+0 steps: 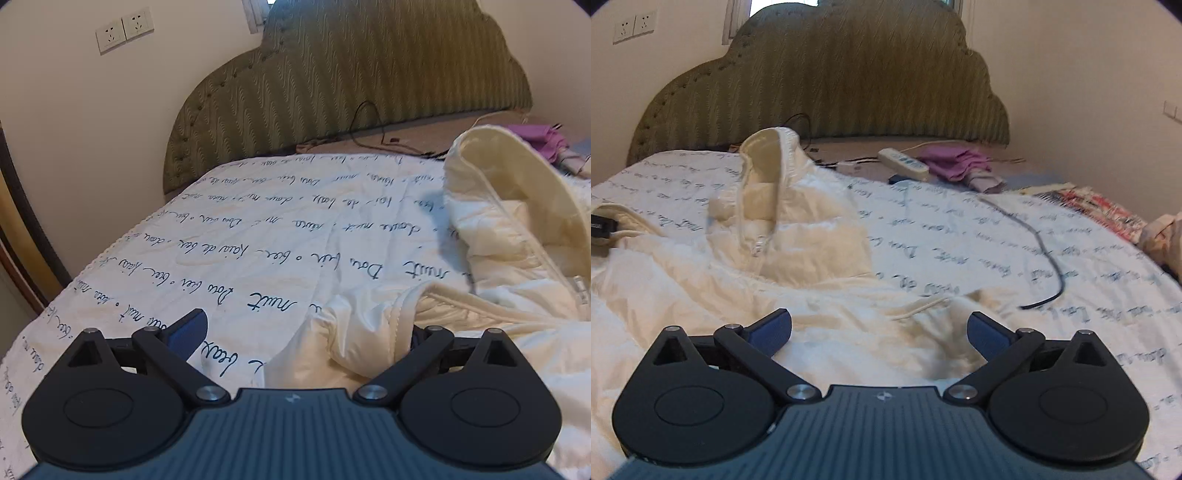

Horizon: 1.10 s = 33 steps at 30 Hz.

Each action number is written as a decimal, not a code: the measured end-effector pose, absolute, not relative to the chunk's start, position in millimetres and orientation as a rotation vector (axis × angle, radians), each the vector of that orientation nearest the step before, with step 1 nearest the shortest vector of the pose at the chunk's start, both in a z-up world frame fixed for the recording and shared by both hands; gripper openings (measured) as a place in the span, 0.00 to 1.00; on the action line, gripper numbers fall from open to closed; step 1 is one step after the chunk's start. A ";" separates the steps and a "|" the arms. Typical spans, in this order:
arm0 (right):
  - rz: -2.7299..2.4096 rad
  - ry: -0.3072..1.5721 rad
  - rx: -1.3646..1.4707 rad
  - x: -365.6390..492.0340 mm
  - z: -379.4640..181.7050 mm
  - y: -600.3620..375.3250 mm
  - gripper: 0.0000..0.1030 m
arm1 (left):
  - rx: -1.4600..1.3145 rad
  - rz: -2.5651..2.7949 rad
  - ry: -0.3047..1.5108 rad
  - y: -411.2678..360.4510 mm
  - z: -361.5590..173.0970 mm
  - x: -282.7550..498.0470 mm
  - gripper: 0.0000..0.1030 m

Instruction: Fold small clothes

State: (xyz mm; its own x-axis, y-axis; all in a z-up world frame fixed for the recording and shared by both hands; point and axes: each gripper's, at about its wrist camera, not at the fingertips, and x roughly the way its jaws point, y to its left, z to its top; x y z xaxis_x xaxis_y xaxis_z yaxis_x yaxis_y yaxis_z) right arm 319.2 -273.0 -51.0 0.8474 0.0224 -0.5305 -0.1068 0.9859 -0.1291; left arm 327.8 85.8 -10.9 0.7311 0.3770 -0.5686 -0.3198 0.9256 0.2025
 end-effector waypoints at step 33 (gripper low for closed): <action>-0.005 0.608 -0.119 327.6 -105.4 -293.9 1.00 | -0.095 0.182 0.577 64.2 -8.8 263.6 1.00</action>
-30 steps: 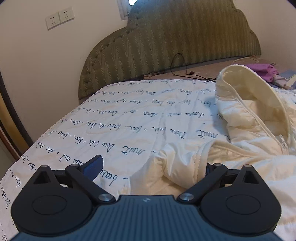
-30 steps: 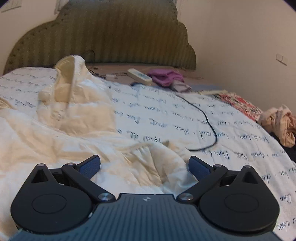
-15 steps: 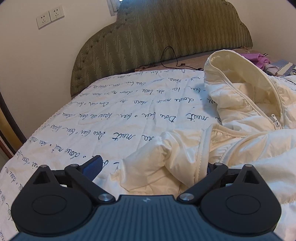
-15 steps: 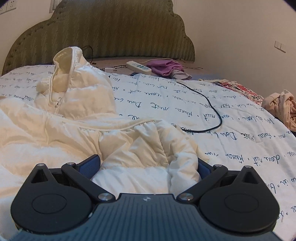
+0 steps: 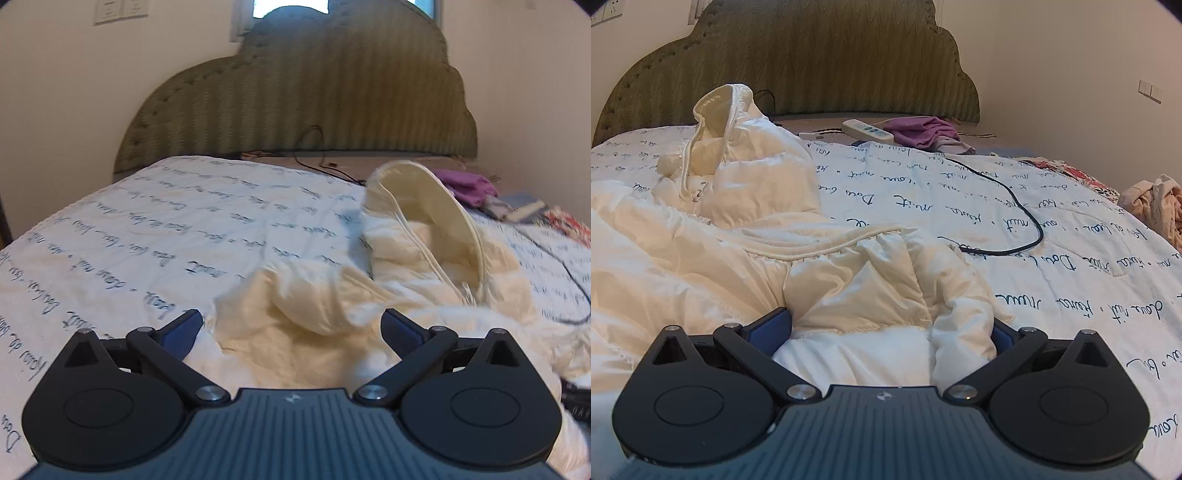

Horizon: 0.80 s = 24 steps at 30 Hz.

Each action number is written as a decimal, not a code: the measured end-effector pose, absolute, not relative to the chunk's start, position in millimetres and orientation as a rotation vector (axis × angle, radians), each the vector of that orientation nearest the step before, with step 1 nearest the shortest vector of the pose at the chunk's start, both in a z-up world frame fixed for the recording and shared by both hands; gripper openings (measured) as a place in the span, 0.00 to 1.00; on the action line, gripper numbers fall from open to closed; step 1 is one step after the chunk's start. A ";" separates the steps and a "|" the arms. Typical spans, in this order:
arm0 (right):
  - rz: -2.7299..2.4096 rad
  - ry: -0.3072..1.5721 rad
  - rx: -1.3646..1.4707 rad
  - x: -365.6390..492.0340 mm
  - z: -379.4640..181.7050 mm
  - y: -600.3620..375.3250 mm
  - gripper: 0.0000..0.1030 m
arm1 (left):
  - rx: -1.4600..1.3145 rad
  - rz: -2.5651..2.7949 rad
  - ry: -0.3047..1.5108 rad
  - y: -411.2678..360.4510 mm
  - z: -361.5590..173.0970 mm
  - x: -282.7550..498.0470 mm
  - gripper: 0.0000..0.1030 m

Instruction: Fold small clothes

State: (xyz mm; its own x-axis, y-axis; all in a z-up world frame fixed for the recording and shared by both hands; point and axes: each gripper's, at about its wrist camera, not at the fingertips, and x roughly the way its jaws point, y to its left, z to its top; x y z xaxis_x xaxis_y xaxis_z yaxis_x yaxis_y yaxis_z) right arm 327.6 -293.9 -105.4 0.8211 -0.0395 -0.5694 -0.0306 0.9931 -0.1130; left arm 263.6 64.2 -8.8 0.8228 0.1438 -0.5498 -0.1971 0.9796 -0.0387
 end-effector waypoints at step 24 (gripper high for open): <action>0.391 0.688 0.710 490.0 -12.6 -183.3 0.97 | -0.017 0.235 0.554 59.6 -58.2 270.3 1.00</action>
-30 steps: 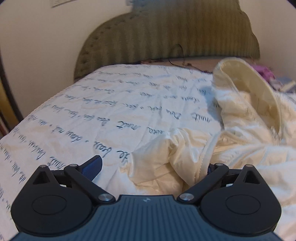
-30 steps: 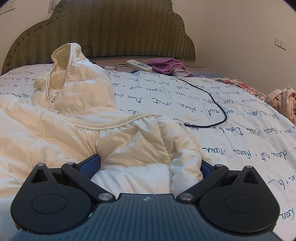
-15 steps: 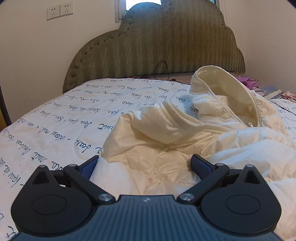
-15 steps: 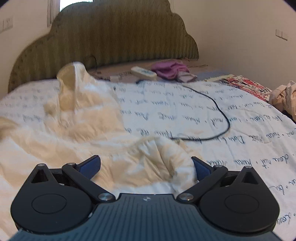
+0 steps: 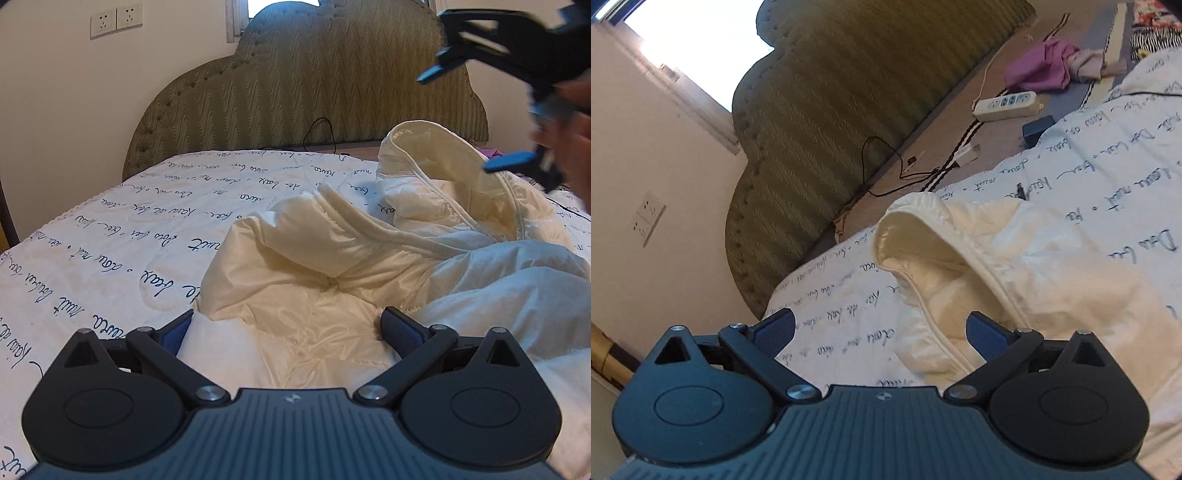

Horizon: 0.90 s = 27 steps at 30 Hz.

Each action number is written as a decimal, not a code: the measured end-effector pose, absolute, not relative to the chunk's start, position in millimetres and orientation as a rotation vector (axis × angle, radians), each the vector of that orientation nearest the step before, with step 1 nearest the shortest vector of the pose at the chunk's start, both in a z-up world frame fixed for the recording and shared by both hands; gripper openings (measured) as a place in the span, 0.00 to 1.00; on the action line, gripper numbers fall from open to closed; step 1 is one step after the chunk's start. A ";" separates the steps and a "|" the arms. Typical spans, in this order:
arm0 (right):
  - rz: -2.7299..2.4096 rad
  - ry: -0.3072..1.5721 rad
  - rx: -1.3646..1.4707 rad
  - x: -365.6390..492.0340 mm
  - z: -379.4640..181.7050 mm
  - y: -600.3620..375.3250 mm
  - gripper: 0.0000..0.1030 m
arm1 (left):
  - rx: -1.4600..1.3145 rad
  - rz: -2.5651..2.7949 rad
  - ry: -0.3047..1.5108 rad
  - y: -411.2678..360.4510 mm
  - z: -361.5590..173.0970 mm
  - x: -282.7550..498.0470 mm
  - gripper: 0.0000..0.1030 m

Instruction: Fold small clothes

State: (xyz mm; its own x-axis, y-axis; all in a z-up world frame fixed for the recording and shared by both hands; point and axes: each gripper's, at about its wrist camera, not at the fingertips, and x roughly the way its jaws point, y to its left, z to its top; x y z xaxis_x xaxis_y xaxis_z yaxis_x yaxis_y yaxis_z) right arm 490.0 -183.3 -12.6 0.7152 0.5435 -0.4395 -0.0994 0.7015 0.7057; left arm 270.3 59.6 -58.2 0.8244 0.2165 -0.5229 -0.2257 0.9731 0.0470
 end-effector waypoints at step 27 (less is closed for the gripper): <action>0.371 0.542 0.686 534.5 2.8 -168.5 0.04 | -0.089 0.210 0.561 68.7 -62.3 273.2 1.00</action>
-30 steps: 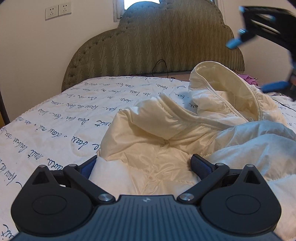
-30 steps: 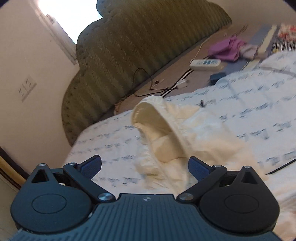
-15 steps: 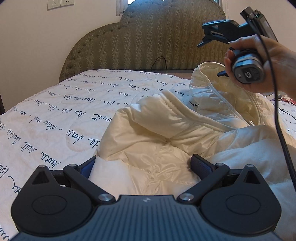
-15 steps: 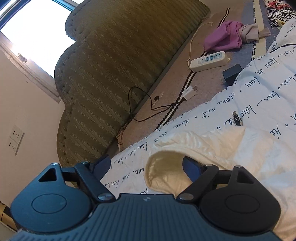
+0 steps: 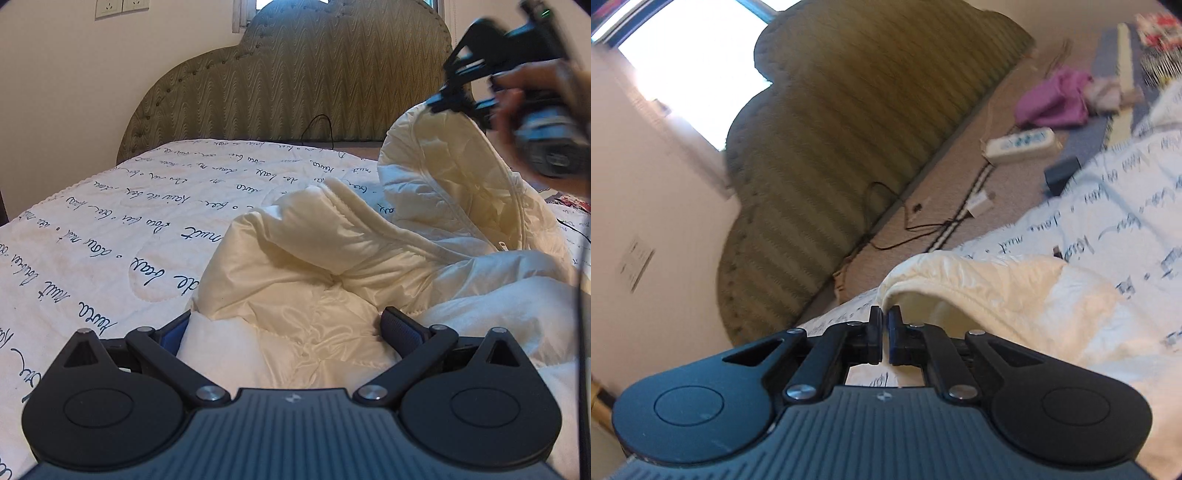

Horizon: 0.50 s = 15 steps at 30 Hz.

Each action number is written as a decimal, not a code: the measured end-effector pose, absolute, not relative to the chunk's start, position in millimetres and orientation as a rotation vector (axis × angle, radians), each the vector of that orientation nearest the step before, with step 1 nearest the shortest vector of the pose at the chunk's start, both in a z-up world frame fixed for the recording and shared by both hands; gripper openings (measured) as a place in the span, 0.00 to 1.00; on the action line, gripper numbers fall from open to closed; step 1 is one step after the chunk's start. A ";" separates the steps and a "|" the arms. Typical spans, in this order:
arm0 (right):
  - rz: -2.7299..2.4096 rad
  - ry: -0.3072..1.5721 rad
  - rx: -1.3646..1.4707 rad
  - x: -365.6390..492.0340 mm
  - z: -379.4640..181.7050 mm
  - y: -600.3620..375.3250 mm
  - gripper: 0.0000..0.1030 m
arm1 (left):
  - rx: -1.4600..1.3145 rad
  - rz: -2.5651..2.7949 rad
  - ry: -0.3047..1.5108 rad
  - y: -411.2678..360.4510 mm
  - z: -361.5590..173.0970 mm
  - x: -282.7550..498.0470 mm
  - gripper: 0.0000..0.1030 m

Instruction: Fold small clothes

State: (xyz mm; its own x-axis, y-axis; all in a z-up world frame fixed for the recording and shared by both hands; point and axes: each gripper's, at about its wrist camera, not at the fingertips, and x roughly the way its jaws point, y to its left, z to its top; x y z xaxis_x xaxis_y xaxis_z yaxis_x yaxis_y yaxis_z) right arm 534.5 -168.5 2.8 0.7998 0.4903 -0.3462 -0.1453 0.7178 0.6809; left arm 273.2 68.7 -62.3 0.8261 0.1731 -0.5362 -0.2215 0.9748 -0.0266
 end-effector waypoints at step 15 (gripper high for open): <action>0.501 0.598 0.709 455.0 29.0 -206.4 0.78 | -0.075 0.221 0.554 65.5 -61.6 272.4 1.00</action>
State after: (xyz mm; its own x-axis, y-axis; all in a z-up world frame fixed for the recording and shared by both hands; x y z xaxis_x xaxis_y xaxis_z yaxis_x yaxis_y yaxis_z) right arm 455.0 -206.4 29.0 0.7232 0.6059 -0.3315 -0.2202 0.6572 0.7209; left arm 272.4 65.5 -61.6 0.8272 0.1878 -0.5296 -0.2279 0.9736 -0.0107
